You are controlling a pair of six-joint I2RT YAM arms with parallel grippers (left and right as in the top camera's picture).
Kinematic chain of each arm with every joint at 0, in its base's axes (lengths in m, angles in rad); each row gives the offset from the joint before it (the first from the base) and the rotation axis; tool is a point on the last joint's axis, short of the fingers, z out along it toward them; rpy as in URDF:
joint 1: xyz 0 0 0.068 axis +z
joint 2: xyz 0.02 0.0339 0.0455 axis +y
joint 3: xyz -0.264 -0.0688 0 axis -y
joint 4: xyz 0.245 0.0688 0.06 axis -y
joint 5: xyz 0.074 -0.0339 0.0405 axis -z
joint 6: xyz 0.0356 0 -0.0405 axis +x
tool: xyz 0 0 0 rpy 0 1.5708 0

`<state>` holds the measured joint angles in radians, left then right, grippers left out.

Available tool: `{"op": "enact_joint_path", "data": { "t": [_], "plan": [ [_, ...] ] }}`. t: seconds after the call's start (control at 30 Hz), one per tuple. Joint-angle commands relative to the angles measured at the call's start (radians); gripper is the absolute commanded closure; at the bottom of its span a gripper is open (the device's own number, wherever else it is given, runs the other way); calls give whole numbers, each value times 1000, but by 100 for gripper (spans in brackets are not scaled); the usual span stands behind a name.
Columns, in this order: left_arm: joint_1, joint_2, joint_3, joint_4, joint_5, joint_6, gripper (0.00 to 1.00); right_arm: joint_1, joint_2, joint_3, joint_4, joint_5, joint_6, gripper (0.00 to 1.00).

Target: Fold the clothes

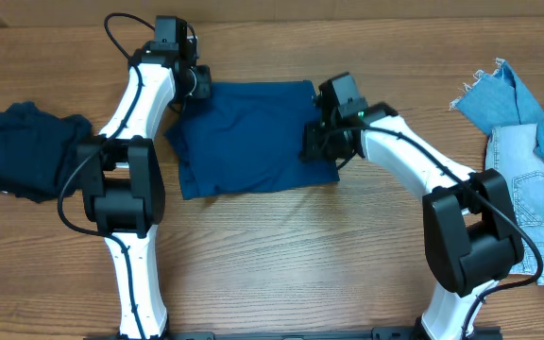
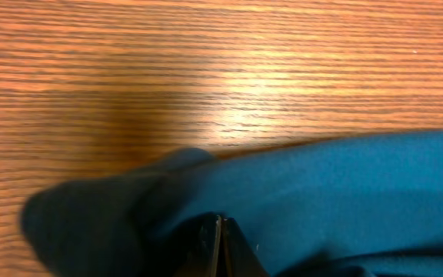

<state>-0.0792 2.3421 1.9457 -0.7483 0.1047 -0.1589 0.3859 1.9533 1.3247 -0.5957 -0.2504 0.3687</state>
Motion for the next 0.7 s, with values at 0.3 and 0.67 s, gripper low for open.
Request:
{"op": "enact_joint_path", "data": {
  "t": [0.3, 0.67],
  "plan": [
    [0, -45, 327, -419, 79, 154, 93, -143, -116, -109, -210, -15, 2, 96],
    [-153, -63, -32, -158, 16, 4, 96, -97, -214, -94, 149, -186, 6, 95]
  ]
}}
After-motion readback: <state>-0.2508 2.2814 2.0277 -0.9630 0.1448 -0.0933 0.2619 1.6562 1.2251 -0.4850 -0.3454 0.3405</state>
